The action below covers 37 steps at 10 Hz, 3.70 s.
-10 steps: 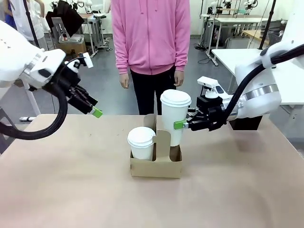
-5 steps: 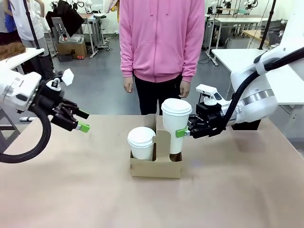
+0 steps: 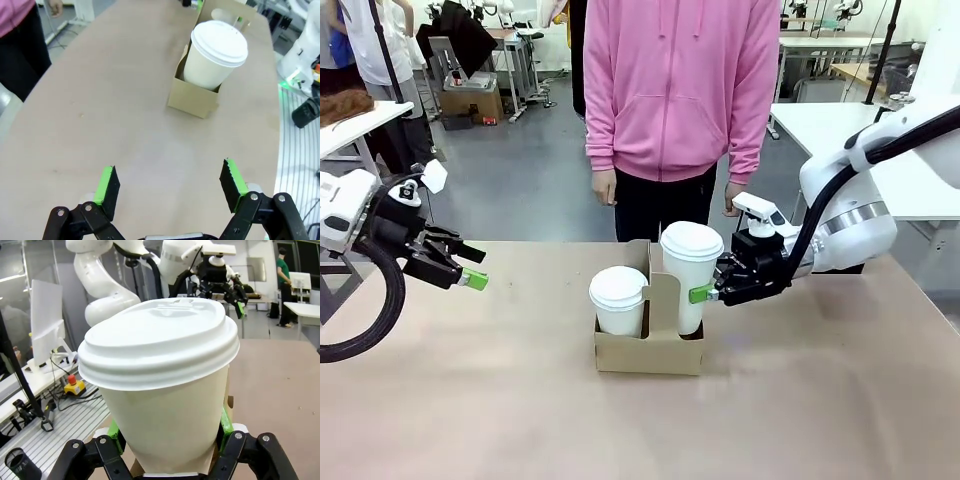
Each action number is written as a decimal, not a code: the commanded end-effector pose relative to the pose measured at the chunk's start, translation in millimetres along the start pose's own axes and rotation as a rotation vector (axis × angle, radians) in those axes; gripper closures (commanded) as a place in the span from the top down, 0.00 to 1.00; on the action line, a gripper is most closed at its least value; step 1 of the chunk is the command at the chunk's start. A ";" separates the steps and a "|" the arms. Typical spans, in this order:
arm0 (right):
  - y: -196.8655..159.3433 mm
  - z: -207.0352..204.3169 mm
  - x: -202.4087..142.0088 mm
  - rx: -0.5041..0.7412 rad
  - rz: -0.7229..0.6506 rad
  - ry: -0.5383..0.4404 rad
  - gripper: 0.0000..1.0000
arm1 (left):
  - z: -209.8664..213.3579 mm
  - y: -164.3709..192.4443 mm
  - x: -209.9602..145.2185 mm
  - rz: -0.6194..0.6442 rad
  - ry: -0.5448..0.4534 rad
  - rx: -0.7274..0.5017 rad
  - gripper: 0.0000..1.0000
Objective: Pour a drink into a cup and package it in a carrier.
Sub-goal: Insert the held 600 ml Paper Cup into the Cup Carrier.
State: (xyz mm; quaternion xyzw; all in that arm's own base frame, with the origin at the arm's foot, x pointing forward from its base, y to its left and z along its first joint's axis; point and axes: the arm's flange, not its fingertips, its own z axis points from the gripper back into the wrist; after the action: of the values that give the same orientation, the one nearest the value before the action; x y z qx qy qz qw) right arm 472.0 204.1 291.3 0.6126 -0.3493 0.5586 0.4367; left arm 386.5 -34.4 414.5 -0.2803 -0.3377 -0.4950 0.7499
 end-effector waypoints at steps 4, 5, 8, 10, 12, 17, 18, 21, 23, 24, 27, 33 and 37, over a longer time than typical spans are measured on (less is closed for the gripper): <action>-10.7 -3.8 -23.7 0.039 0.056 0.048 0.81 | 0.0 0.1 -0.2 -0.008 0.003 0.004 1.00; -13.2 -5.3 -29.6 0.039 0.063 0.061 0.81 | 0.0 0.1 -0.2 -0.008 0.003 0.004 1.00; -21.1 -7.6 -47.1 0.043 0.067 0.087 0.81 | 0.0 0.1 -0.2 -0.008 0.003 0.004 1.00; -22.3 -6.3 -52.3 0.042 0.074 0.085 0.81 | 0.0 0.1 -0.2 -0.008 0.003 0.004 1.00; -21.8 2.0 -49.4 0.026 0.085 0.093 1.00 | 0.0 0.1 -0.2 -0.008 0.003 0.004 1.00; -14.2 50.5 -14.3 -0.041 0.097 0.097 1.00 | 0.0 0.1 -0.2 -0.008 0.003 0.004 1.00; -10.9 71.1 -5.3 -0.096 0.096 0.096 1.00 | 0.0 0.1 -0.2 -0.008 0.003 0.004 1.00; 29.6 158.0 36.9 -0.367 -0.031 0.174 1.00 | 0.0 0.1 -0.2 -0.008 0.003 0.004 1.00; 70.4 206.8 49.5 -0.539 -0.262 0.222 1.00 | 0.0 0.1 -0.2 -0.008 0.003 0.004 1.00; 92.9 225.8 49.5 -0.627 -0.352 0.256 1.00 | 0.0 0.1 -0.2 -0.008 0.003 0.004 1.00; 130.4 252.1 42.2 -0.754 -0.418 0.299 1.00 | 0.0 0.1 -0.2 -0.008 0.003 0.004 1.00; 132.4 261.0 34.6 -0.763 -0.398 0.297 1.00 | 0.0 0.1 -0.2 -0.008 0.003 0.004 1.00; 132.4 261.0 34.6 -0.763 -0.398 0.297 1.00 | 0.0 0.1 -0.2 -0.008 0.003 0.004 1.00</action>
State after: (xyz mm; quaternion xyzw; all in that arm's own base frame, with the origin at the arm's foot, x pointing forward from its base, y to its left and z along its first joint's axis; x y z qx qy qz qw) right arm 452.4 -83.4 343.4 0.3791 -0.3381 0.3751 0.7755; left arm 387.1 -34.4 415.2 -0.2724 -0.3347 -0.4970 0.7529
